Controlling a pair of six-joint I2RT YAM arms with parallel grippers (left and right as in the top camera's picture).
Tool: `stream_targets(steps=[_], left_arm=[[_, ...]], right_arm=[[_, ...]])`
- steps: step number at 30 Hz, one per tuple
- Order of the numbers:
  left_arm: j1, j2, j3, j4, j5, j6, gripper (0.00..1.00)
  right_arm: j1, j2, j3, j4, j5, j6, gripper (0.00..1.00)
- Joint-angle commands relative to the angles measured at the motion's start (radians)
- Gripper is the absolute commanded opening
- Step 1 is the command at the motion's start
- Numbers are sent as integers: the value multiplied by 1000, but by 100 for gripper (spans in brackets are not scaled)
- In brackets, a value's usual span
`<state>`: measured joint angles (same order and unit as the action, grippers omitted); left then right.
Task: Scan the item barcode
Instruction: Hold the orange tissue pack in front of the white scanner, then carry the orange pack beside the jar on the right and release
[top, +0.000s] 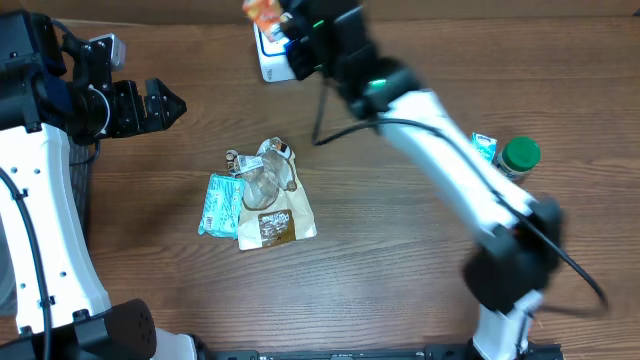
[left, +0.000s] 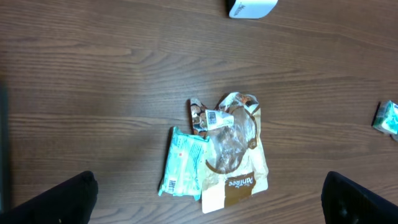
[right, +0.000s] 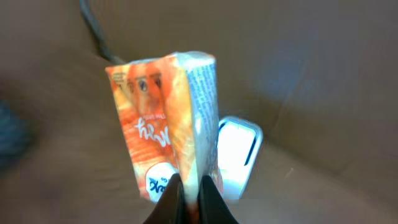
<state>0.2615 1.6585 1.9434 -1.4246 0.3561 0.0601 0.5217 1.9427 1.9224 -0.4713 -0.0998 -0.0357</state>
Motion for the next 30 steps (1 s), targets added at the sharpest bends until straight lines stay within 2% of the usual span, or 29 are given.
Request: stream_targets(steps=[1, 7, 10, 13, 20, 25, 30], left_arm=[[-8, -11, 5, 0, -1, 23, 100], [-8, -11, 5, 0, -1, 23, 100], [-8, -11, 5, 0, -1, 23, 100], [-8, -11, 5, 0, -1, 23, 99], [-8, -11, 5, 0, -1, 23, 100], [-8, -11, 5, 0, -1, 23, 100], [-8, -11, 5, 0, -1, 23, 99]], right_arm=[[-100, -110, 10, -165, -224, 279, 4], [-285, -177, 10, -627, -196, 301, 4], [-358, -162, 7, -819, 2, 299, 4], [-411, -152, -22, -918, 142, 360, 4], [-500, -151, -175, -867, 235, 432, 4], [-547, -151, -321, -748, 257, 510, 4], [-571, -151, -429, -630, 256, 530, 4]])
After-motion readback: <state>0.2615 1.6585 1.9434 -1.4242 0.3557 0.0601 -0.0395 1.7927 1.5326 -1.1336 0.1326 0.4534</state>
